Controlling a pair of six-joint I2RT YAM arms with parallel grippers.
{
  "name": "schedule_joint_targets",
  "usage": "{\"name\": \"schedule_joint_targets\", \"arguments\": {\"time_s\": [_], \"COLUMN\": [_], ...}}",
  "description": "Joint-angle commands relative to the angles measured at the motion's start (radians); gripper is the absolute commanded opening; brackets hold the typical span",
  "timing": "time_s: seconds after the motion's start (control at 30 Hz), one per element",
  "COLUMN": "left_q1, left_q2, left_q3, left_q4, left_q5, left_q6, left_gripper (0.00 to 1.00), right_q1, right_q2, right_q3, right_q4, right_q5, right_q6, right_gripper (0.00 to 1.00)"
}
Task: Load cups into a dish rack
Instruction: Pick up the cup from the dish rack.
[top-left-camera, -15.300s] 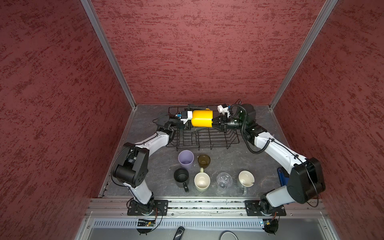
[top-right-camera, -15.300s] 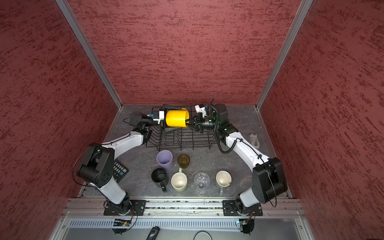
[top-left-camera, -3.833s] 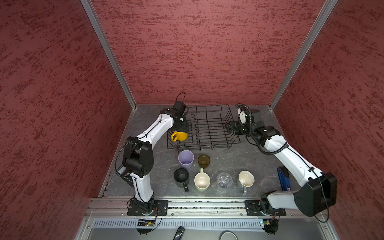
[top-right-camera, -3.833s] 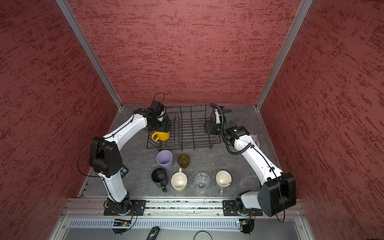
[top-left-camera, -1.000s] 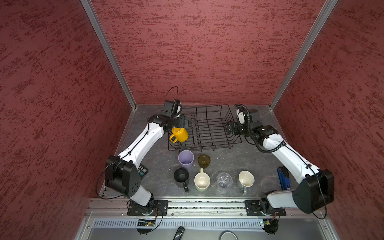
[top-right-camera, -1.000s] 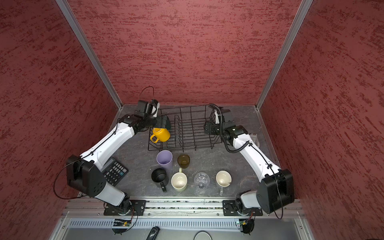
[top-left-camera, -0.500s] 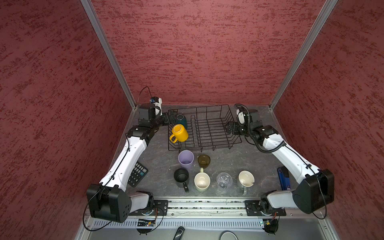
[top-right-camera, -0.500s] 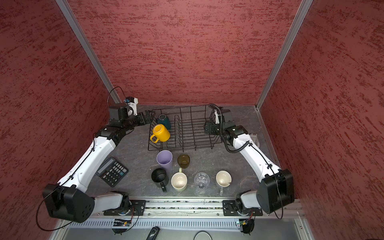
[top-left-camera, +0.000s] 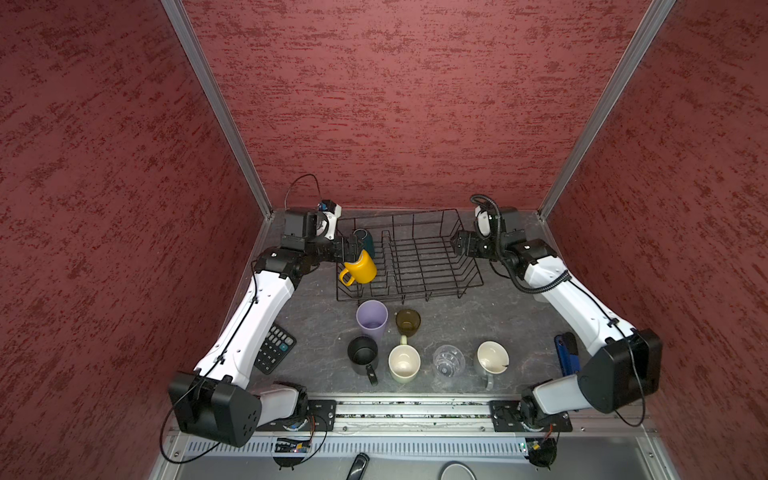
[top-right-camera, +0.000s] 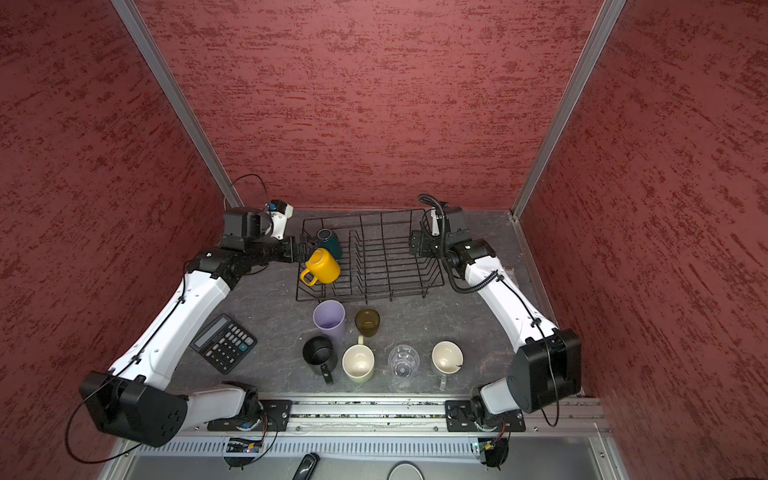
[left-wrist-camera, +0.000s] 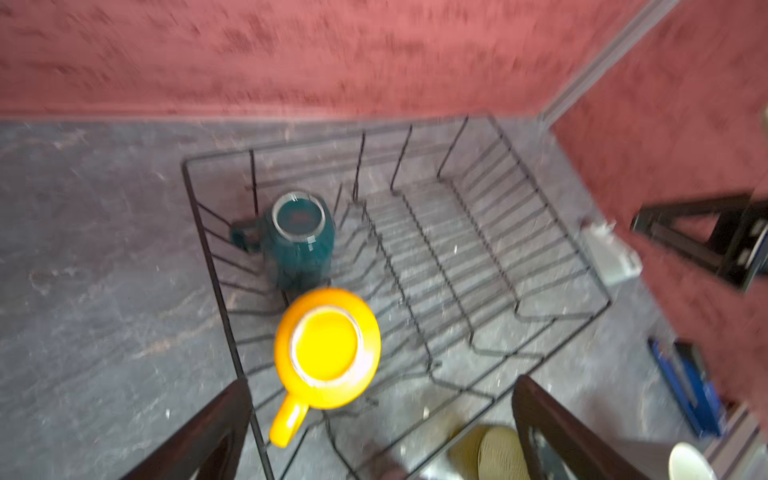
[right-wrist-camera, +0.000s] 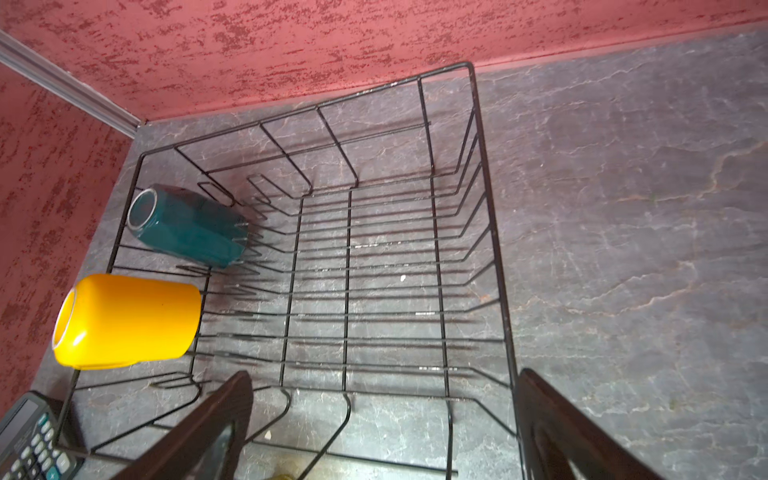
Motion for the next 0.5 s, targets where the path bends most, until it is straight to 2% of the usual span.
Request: {"name": "schedule_joint_targets", "arguments": {"time_s": [0.0,0.13,0.47], "left_q1": [-0.047,-0.129,-0.157], "left_q2": [0.038,0.092,0.232], "left_q3": [0.005,0.008,0.052], "left_q4": [-0.169,-0.197,-0.111], "left_q5": [-0.144,-0.225,-0.312], "left_q6": [0.039,0.001,-0.042], "left_gripper": [0.99,1.00,1.00], "right_q1": [-0.018,-0.042,-0.076], "right_q2": [0.021,0.041,0.062], "right_q3": [0.044,0.063,0.045], "right_q4": [-0.004,-0.009,0.022], "right_q5": [0.020,0.003,-0.075], "right_q6": [-0.016,-0.037,-0.051], "right_gripper": [0.99,0.99,0.99]}}
